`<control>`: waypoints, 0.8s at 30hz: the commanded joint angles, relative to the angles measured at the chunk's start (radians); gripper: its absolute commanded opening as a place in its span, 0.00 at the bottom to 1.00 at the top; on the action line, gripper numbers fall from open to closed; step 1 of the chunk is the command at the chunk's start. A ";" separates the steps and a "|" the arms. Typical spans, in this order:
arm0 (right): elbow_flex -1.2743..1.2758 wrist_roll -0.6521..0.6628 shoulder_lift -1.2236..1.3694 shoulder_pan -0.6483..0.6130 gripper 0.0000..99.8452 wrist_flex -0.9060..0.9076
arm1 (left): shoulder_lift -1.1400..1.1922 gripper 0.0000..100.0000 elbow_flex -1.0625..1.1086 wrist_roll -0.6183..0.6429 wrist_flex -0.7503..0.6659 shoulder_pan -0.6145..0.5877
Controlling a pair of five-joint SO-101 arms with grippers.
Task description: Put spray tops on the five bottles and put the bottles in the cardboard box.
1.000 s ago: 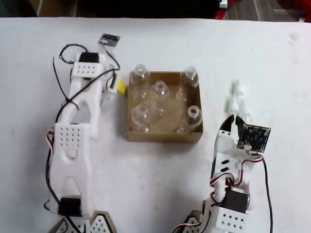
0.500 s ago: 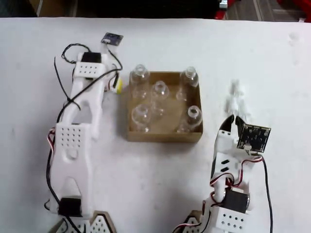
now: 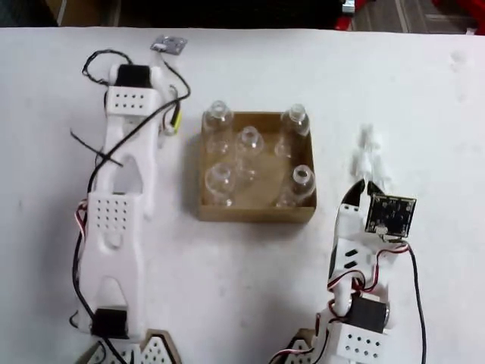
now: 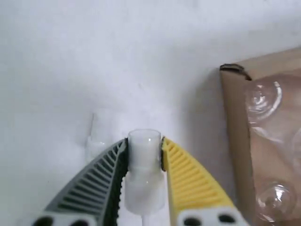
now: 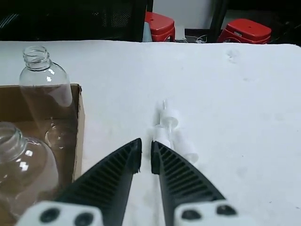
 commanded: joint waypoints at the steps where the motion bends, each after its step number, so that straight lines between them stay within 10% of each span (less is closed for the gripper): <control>1: 0.009 0.014 -0.001 -0.012 0.02 0.008 | -0.058 0.03 -0.083 -0.008 0.032 0.028; 14: 0.009 0.020 -0.001 -0.012 0.02 0.008 | -0.383 0.02 -0.049 0.270 0.034 0.025; 24: 0.009 0.020 -0.001 -0.012 0.02 0.007 | -0.898 0.02 0.431 0.269 0.026 0.033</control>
